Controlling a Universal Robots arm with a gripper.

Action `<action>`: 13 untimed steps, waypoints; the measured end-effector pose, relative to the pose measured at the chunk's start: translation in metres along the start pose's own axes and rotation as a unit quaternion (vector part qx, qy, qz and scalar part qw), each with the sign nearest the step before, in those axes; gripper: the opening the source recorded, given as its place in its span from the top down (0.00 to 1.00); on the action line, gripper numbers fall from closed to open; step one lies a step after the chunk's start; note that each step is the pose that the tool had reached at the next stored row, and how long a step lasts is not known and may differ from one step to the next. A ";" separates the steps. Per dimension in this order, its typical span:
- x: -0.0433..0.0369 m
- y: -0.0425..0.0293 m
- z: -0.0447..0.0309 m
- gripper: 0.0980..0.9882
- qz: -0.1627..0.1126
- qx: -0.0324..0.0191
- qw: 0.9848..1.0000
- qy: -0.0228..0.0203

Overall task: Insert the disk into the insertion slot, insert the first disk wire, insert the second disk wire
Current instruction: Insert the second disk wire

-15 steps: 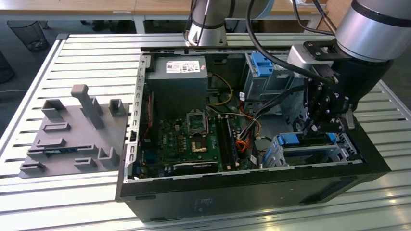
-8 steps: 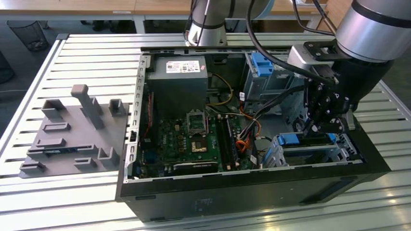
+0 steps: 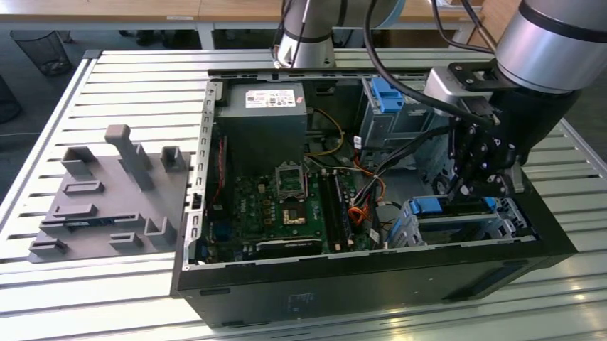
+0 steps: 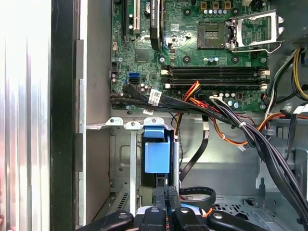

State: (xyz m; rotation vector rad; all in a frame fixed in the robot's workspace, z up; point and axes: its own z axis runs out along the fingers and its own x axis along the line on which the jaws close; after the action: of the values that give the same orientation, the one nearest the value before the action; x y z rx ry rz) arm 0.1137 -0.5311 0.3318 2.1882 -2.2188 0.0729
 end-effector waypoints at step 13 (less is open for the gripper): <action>-0.0002 0.0000 0.0035 0.95 0.000 0.000 1.000 0.000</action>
State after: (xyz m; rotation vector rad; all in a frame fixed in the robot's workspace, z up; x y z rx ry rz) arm 0.1137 -0.5310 0.3283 2.1883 -2.2190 0.0727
